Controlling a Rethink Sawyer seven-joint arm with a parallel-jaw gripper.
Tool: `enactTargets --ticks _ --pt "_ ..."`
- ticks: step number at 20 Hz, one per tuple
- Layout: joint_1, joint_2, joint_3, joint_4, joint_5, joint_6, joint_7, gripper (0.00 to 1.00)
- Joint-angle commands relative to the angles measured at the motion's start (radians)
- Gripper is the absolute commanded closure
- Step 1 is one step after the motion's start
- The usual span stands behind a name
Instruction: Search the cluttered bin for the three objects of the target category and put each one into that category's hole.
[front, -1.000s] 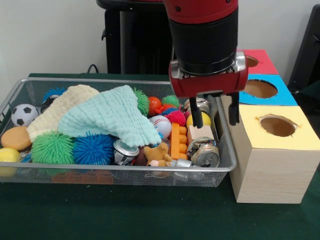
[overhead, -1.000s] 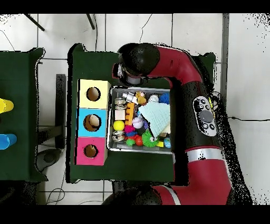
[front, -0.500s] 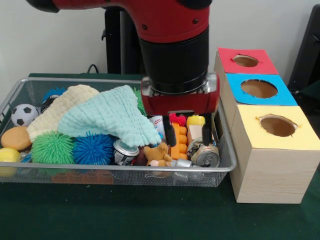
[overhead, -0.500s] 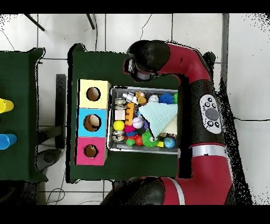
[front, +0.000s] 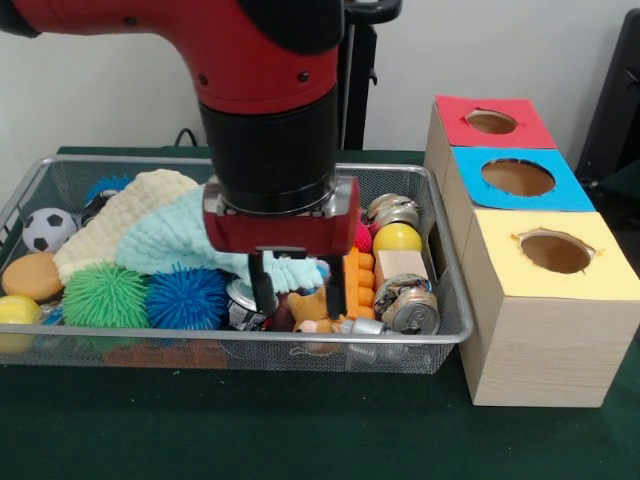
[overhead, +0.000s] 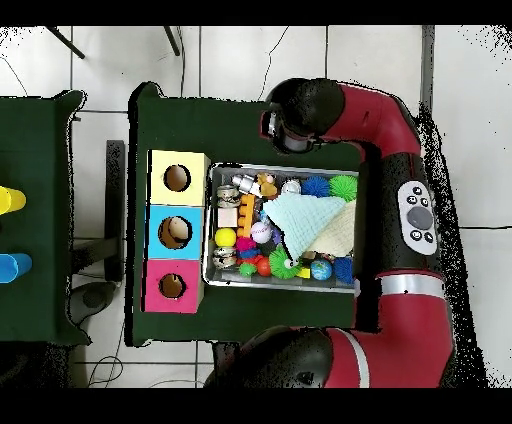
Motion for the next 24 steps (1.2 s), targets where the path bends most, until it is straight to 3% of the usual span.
enactTargets --ticks 1,12,18,24 --pt "-0.034 0.026 0.009 0.012 -0.076 0.01 -0.202 0.0" --pt "-0.051 -0.093 0.014 0.281 -0.076 -0.08 -0.148 0.0" --pt "-0.062 -0.121 0.025 0.365 -0.081 -0.142 -0.126 0.0" --pt "-0.055 -0.128 0.026 0.394 -0.089 -0.166 -0.11 0.0"
